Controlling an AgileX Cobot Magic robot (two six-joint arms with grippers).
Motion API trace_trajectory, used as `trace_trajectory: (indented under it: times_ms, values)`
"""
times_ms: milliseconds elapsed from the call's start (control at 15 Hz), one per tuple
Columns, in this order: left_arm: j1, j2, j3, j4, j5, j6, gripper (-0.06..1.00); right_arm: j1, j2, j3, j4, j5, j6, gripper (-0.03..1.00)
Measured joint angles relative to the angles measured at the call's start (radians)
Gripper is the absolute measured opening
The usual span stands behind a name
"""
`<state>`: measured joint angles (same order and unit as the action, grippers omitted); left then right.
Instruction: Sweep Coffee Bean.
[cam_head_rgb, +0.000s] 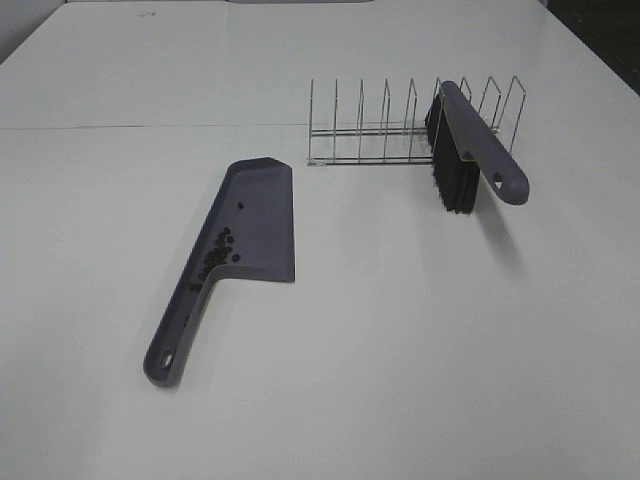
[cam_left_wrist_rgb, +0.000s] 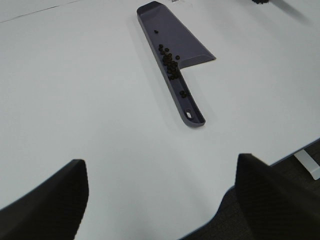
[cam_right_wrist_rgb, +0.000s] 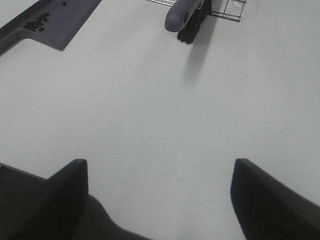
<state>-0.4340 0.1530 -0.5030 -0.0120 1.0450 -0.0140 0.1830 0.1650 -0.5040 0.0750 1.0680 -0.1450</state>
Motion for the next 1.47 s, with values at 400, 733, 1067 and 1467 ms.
trace_trajectory:
  times_ms: [400, 733, 1067, 1467]
  values:
    - [0.0, 0.0, 0.0, -0.004, -0.001, 0.004, 0.76, 0.0, 0.0, 0.0, 0.0, -0.001, 0.0, 0.7]
    - [0.0, 0.0, 0.0, -0.004, -0.001, 0.004, 0.76, 0.0, 0.0, 0.0, 0.0, -0.001, 0.0, 0.7]
    - [0.237, -0.069, 0.0, -0.004, -0.002, 0.006, 0.76, -0.158, -0.043, 0.002, 0.011, -0.003, 0.0, 0.7]
    - [0.357, -0.156, 0.0, -0.004, -0.002, 0.006, 0.76, -0.175, -0.169, 0.002, 0.015, -0.002, 0.0, 0.7]
